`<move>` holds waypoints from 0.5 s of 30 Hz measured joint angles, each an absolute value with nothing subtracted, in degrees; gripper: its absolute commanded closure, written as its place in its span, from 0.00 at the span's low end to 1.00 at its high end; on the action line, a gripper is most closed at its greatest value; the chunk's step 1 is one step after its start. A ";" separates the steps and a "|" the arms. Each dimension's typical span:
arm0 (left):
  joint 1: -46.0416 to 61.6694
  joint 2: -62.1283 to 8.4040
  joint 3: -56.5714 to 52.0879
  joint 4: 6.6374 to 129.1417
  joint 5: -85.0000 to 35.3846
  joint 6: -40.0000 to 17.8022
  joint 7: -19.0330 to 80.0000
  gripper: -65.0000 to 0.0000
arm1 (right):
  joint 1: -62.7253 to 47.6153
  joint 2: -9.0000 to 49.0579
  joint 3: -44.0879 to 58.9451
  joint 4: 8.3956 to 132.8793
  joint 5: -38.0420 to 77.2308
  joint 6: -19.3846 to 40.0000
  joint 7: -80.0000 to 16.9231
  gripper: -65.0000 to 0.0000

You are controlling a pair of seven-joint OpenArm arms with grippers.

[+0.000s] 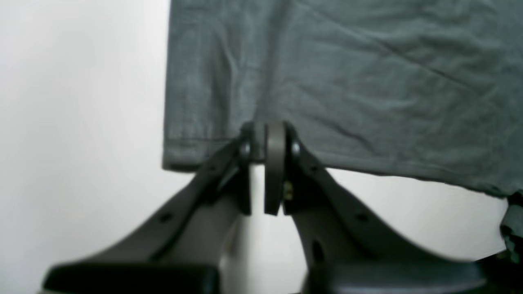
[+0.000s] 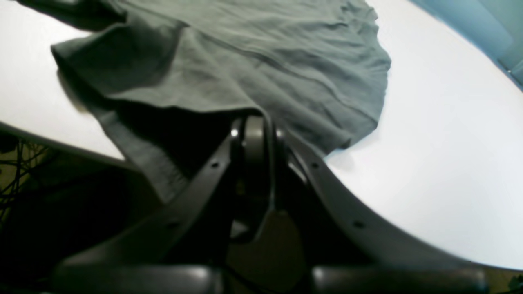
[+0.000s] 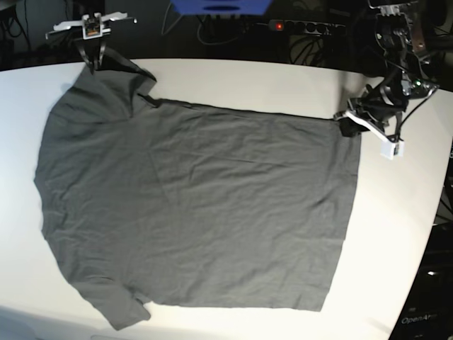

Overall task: Fold the T-shirt properly
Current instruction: 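Lower the right gripper onto the shirt's shoulder near the collar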

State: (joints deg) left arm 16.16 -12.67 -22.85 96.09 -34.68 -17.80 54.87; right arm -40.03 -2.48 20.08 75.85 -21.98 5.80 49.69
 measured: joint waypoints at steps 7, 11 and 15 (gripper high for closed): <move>16.19 -12.51 -22.85 97.97 -34.85 -17.80 54.92 0.94 | -40.03 -2.37 20.88 83.09 -21.80 5.82 49.45 0.97; 16.16 -12.51 -22.85 97.97 -34.87 -17.80 54.89 0.94 | -40.03 -2.39 20.88 84.77 -22.26 5.82 49.47 0.97; 16.16 -12.49 -22.85 97.97 -34.92 -17.82 54.89 0.94 | -40.01 -2.39 20.88 87.94 -26.06 5.96 49.28 0.97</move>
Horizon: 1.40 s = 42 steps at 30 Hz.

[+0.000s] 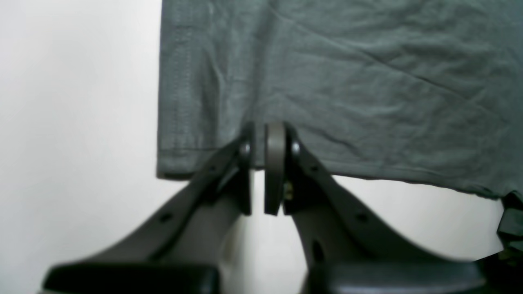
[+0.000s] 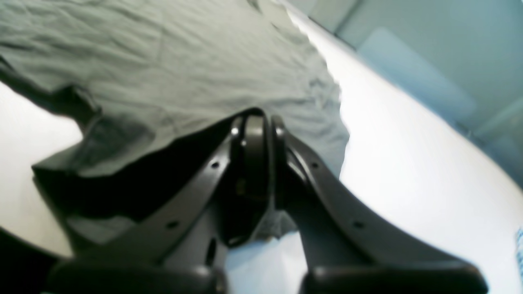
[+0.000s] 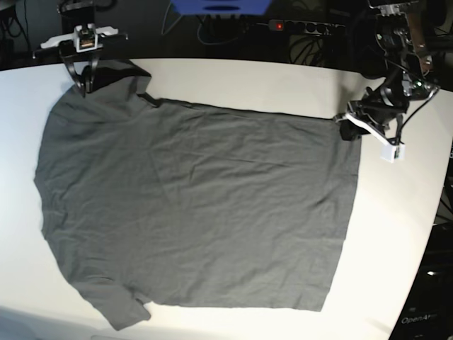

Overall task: Fold the T-shirt properly
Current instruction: 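Lower the right gripper onto the shirt's shoulder near the collar, then grip the shoulder with the right gripper, holding the hem with the left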

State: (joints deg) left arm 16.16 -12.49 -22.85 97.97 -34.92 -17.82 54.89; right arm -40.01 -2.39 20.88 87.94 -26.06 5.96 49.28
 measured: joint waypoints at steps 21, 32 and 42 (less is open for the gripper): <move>15.94 -12.47 -23.00 97.97 -34.89 -17.80 54.89 0.94 | -30.81 -3.49 20.93 90.48 -30.11 11.16 41.91 0.97; 14.85 -12.29 -24.40 97.43 -34.52 -17.37 55.24 0.93 | -30.63 -3.49 20.93 90.43 -30.09 11.18 40.95 0.98; 14.26 -12.38 -33.21 97.34 -33.87 -17.15 59.66 0.72 | -30.65 -3.49 20.75 90.43 -30.09 11.40 40.91 0.98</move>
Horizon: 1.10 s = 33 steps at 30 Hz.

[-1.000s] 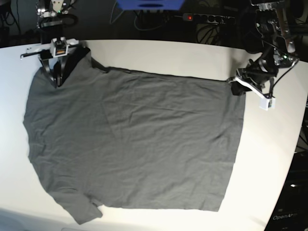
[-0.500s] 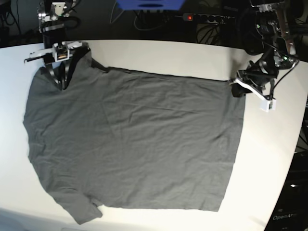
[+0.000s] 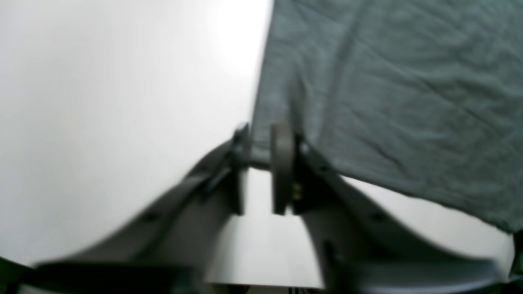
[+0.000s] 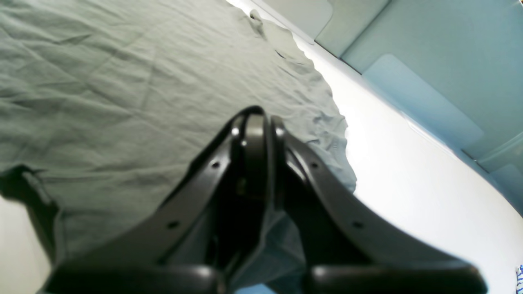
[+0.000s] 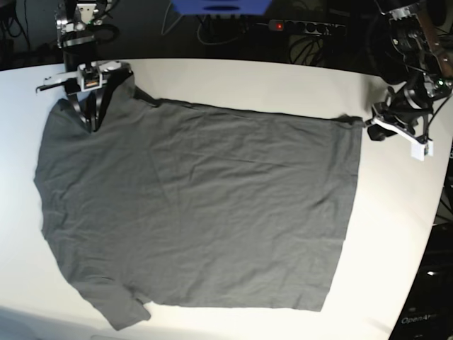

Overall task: Fold the T-shirt properly
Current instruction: 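Grip the shoulder with the right gripper, holding the hem with the left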

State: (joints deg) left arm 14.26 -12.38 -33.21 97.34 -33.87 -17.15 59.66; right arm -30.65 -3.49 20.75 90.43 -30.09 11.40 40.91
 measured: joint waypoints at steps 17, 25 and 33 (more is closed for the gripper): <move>9.74 -12.03 -32.77 89.47 -29.32 -17.89 59.42 0.52 | -31.00 -3.49 20.75 90.41 -30.11 11.35 40.93 0.98; 8.84 -10.92 -27.53 88.23 -28.38 -17.80 58.52 0.52 | -31.16 -3.49 20.78 90.41 -30.09 11.38 40.97 0.98; 8.08 -10.79 -26.79 87.88 -28.29 -17.58 58.72 0.52 | -31.31 -3.49 20.78 90.41 -30.09 11.38 41.08 0.98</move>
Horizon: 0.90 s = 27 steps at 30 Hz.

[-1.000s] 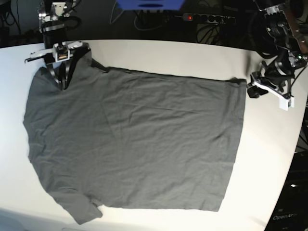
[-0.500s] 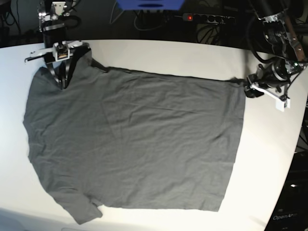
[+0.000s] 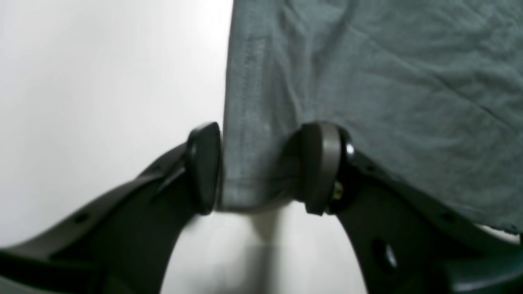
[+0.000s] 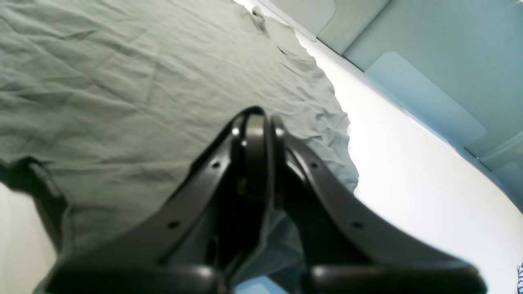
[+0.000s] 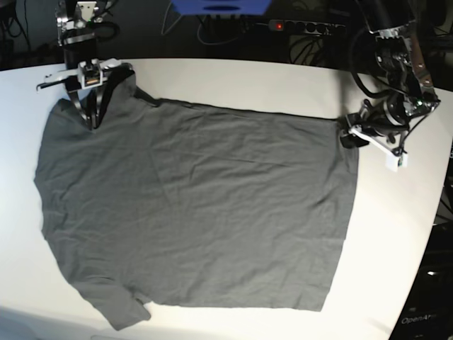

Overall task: Fold the T-shirt properly
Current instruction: 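Grip the shoulder with the right gripper, holding the hem with the left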

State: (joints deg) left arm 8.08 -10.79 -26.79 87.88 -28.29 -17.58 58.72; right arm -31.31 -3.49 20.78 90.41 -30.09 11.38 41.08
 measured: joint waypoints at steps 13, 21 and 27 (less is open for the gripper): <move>6.28 -11.46 -27.00 82.48 -30.52 -18.35 56.31 0.55 | -31.29 -3.49 20.78 90.41 -30.09 11.35 40.95 0.98; 5.58 -11.92 -27.00 80.34 -30.46 -18.22 54.81 0.86 | -31.31 -3.51 20.78 90.41 -30.09 11.38 41.08 0.98; 5.58 -11.75 -27.00 80.27 -30.48 -18.24 54.85 0.88 | -31.29 -3.51 20.78 90.41 -30.11 11.40 41.10 0.98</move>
